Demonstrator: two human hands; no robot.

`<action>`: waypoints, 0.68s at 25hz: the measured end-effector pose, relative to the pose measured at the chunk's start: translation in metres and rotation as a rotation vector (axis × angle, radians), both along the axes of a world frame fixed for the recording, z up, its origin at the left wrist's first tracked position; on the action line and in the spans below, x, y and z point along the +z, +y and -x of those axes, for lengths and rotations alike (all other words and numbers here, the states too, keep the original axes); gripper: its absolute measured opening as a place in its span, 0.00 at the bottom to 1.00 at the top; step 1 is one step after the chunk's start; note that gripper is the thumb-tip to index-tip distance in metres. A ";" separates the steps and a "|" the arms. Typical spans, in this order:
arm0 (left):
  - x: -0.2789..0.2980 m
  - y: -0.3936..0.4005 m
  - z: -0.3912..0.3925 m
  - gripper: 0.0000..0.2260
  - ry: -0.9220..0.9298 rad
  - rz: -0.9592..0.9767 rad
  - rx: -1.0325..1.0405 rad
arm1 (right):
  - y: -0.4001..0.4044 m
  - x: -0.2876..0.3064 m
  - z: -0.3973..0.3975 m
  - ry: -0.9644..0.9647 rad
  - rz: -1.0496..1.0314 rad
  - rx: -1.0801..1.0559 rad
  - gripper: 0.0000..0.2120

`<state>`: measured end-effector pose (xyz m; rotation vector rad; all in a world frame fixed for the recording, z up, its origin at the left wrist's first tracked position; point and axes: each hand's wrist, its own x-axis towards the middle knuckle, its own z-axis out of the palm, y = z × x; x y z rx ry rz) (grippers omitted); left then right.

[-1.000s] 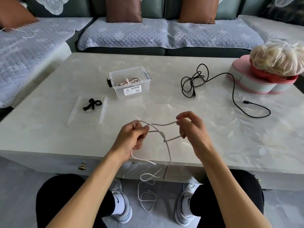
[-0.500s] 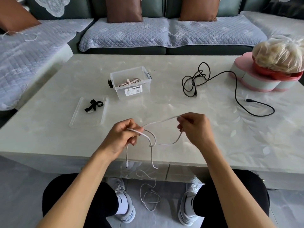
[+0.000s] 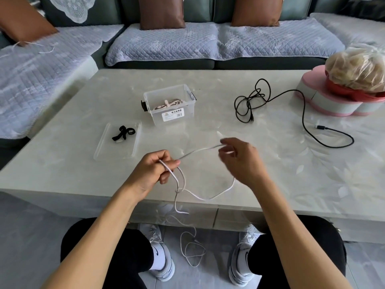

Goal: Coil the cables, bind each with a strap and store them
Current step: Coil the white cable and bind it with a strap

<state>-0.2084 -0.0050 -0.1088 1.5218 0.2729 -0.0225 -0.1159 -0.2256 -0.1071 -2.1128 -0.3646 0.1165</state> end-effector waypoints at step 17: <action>0.017 -0.012 0.008 0.05 0.065 -0.081 0.245 | 0.029 0.002 0.036 0.508 -0.173 0.341 0.16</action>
